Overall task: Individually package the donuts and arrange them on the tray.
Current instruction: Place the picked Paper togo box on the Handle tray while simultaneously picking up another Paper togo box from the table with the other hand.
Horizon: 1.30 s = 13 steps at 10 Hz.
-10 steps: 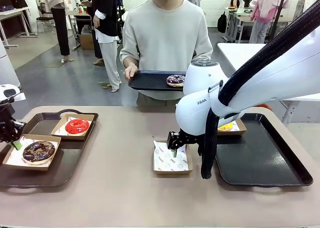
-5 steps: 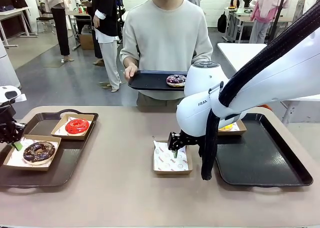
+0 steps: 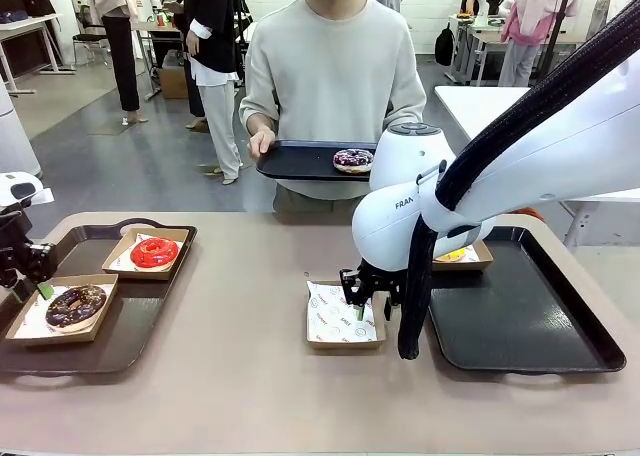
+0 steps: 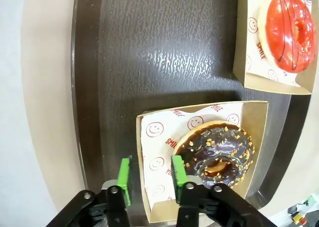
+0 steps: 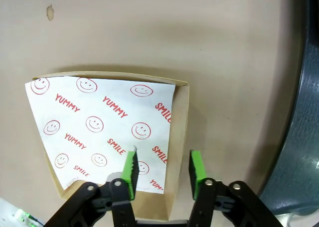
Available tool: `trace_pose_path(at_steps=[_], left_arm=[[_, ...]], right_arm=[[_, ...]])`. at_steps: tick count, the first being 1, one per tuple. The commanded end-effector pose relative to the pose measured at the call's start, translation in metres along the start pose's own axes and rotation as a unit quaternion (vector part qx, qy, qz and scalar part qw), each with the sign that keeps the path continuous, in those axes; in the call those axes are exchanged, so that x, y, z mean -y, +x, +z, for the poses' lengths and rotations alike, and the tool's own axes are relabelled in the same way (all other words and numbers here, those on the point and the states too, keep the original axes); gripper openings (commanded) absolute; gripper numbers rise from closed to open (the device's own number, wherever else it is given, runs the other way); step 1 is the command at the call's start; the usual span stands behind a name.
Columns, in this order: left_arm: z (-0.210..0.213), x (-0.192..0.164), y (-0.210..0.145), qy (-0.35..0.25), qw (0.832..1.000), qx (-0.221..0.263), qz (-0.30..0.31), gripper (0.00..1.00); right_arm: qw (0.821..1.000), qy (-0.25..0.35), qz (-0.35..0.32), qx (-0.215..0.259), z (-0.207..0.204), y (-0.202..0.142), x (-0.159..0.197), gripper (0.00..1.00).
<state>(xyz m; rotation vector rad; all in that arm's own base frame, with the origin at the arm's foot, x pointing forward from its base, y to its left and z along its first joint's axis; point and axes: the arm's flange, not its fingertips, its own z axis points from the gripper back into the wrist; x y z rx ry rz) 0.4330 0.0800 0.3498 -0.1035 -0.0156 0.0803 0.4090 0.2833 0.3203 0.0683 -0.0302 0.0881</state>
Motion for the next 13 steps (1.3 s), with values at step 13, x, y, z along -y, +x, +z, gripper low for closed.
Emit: trace_pose_path(at_steps=[13], left_arm=[[0.089,-0.028,-0.052,-0.220,0.975,-0.007,-0.002,1.00]], right_arm=[[1.000,0.017,0.001,0.020,0.108,0.023,0.010,0.00]])
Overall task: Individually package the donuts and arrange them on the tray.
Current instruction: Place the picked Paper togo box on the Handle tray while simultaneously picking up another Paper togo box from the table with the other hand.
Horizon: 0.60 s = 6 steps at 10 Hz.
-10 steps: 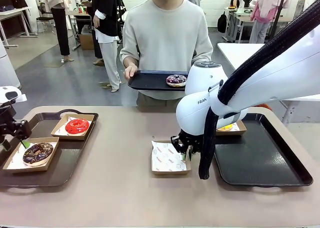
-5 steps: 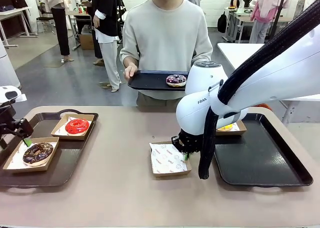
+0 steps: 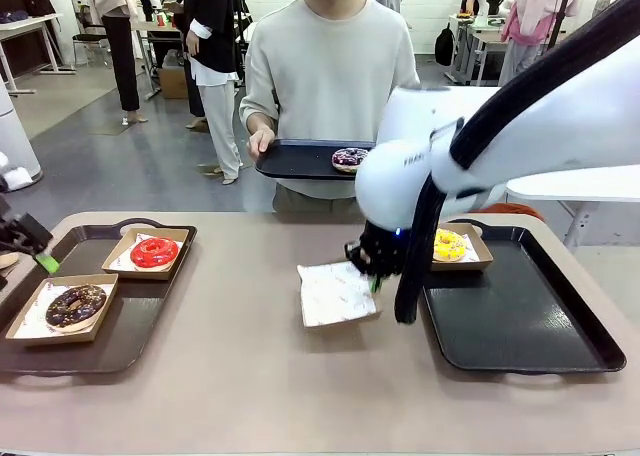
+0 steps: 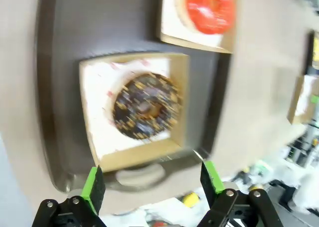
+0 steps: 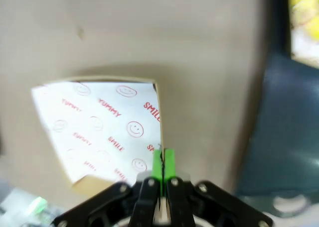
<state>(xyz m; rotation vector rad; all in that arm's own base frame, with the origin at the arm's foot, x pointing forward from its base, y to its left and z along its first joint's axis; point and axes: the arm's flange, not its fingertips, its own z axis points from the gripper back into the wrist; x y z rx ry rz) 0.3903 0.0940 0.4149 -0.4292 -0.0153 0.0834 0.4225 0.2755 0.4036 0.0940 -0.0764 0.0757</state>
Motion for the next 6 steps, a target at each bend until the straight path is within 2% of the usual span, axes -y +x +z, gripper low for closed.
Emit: trace_pose_path(at_steps=[1,3,6], left_arm=[[0.048,-0.020,-0.023,-0.116,0.993,0.011,-0.005,1.00],[0.073,-0.047,-0.039,-0.231,0.973,0.010,0.007,1.00],[0.082,-0.107,-0.052,-0.375,0.925,0.044,0.050,1.00]], right_arm=[[1.000,0.006,0.008,-0.001,0.051,0.024,0.007,0.00],[1.000,0.009,-0.004,0.002,0.086,0.060,0.007,0.00],[1.000,0.006,-0.003,0.011,0.112,0.120,-0.002,0.00]])
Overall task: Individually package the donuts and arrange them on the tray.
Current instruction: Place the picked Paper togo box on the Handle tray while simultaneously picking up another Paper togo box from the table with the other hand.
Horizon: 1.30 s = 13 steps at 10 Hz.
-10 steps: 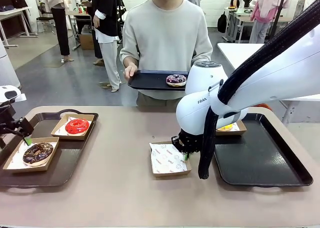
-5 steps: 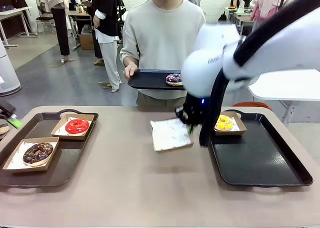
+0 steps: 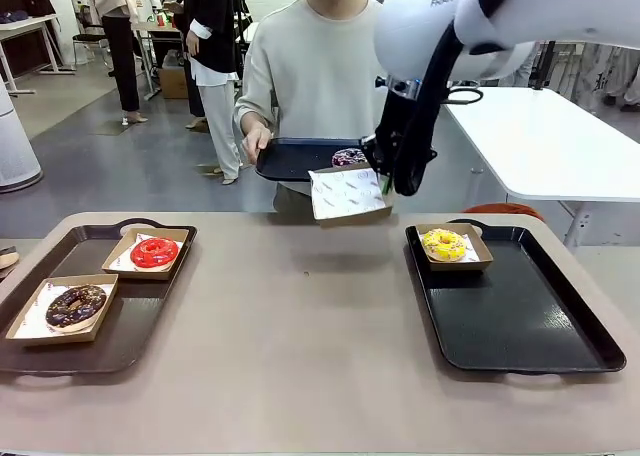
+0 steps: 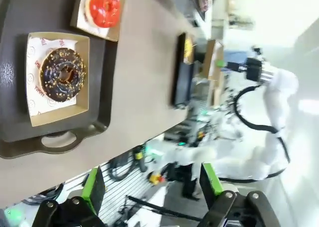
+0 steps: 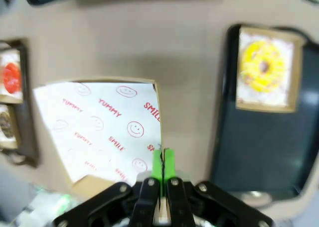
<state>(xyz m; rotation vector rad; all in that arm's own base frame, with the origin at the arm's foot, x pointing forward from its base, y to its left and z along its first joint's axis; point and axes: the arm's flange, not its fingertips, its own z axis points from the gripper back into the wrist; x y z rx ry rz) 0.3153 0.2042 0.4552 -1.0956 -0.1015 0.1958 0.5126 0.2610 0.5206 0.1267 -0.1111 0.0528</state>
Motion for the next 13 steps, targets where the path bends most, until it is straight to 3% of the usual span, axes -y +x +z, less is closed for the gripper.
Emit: trace_pose_path(at_steps=[1,3,6,13], left_arm=[[0.018,-0.029,0.012,-0.085,0.996,0.012,0.005,1.00],[0.034,-0.051,0.004,-0.115,0.993,0.019,0.004,1.00],[0.043,-0.071,0.004,-0.114,0.993,0.025,0.014,1.00],[0.038,-0.070,-0.002,-0.114,0.993,0.023,0.024,1.00]], right_arm=[[1.000,-0.008,0.010,-0.008,-0.001,0.037,-0.018,0.00],[1.000,-0.010,0.009,-0.018,-0.009,0.061,-0.022,0.00],[0.999,-0.008,-0.007,-0.031,-0.026,0.085,-0.020,0.00],[1.000,0.004,0.002,-0.027,-0.027,0.074,-0.015,0.00]])
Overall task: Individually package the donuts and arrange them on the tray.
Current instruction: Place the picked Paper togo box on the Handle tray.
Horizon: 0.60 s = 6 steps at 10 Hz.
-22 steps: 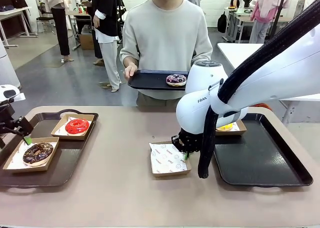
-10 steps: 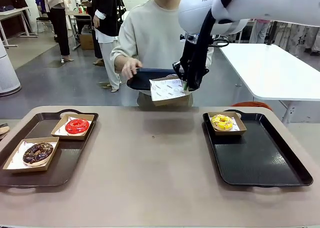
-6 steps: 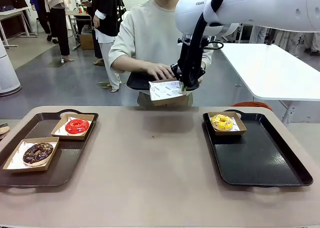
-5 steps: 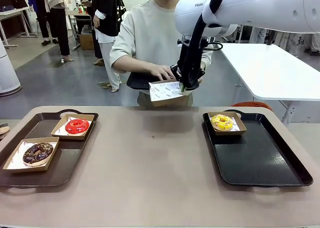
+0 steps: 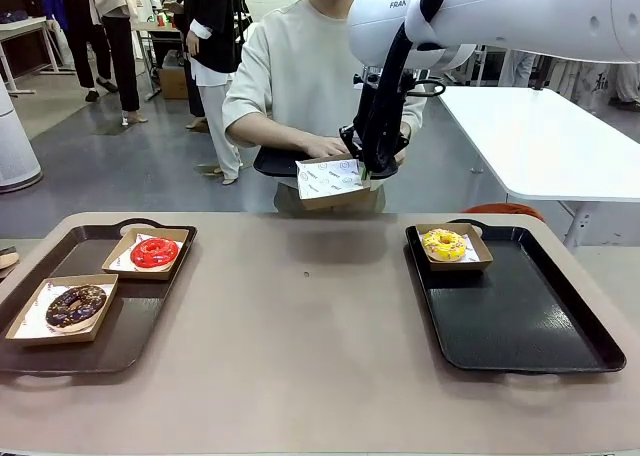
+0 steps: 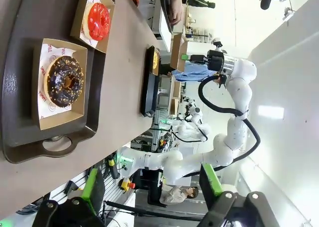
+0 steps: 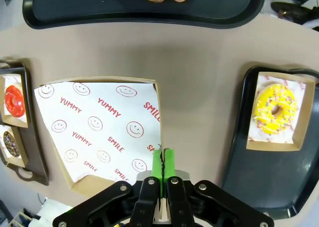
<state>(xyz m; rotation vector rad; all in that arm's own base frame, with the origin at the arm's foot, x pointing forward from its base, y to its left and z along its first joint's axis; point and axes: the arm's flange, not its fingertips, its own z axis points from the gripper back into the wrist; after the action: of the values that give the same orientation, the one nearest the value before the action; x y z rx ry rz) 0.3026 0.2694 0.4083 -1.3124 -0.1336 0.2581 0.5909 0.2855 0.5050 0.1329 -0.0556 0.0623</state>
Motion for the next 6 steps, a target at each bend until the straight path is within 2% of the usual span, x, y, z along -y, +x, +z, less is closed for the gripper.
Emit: trace_pose_path(at_steps=[1,6], left_arm=[[0.0001,0.0017,-0.0037,-0.005,1.000,0.002,-0.002,1.00],[0.0001,0.0017,-0.0037,-0.005,1.000,0.002,-0.002,1.00]], right_arm=[[1.000,0.000,-0.001,0.001,-0.0008,-0.0033,0.0030,0.00],[1.000,0.000,-0.001,0.001,-0.0008,-0.0033,0.0030,0.00]])
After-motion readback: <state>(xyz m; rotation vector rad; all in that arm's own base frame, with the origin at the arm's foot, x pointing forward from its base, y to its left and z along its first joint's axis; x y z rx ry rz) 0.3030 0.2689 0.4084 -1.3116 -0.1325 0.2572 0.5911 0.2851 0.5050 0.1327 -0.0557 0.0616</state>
